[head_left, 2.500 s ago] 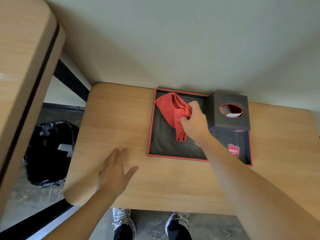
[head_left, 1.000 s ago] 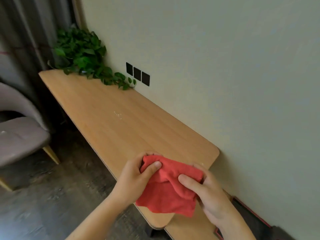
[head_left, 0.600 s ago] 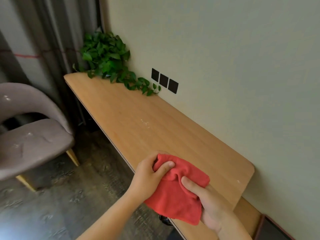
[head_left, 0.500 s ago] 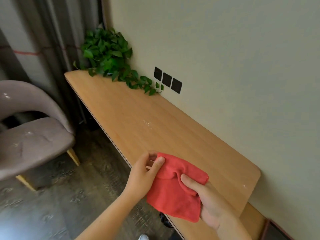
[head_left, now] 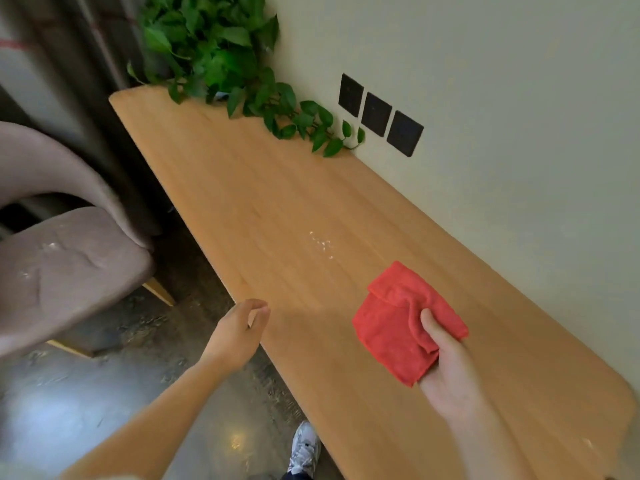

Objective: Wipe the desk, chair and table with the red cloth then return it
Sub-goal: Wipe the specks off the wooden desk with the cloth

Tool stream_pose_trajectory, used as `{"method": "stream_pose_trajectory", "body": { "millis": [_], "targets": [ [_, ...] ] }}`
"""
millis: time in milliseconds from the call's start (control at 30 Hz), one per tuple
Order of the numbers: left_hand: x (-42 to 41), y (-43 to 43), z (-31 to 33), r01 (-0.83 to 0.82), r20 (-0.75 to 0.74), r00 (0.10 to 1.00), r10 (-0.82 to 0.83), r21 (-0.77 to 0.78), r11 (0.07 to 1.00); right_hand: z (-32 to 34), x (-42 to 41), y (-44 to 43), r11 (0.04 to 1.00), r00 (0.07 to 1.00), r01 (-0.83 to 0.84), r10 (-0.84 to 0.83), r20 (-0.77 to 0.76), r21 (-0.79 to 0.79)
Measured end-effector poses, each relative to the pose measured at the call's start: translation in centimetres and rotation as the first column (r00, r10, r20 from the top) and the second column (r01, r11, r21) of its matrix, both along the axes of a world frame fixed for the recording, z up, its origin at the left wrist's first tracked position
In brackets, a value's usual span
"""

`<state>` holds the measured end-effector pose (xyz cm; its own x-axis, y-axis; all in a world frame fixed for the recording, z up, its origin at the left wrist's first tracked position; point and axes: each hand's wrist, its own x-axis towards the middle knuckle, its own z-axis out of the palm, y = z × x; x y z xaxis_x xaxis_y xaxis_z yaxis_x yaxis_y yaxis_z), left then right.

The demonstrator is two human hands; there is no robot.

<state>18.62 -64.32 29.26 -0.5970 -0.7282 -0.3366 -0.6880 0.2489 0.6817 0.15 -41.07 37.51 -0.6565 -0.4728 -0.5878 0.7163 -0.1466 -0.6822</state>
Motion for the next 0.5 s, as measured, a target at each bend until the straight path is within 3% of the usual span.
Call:
{"method": "stream_pose_trajectory", "body": {
  "millis": [333,500],
  "targets": [
    [-5.6,-12.0,-4.4,0.244,0.137,0.964,-0.228,-0.114,0.963,-1.3,-1.8,-8.1,0.988,0.986,0.143,-0.138,-0.095,0.049],
    [-8.1,-17.0,-7.2,0.399,0.209,0.913,-0.351,-0.274,0.875,-2.9,-1.6,-12.6,0.941,0.931,0.318,-0.287,-0.224,0.118]
  ]
}}
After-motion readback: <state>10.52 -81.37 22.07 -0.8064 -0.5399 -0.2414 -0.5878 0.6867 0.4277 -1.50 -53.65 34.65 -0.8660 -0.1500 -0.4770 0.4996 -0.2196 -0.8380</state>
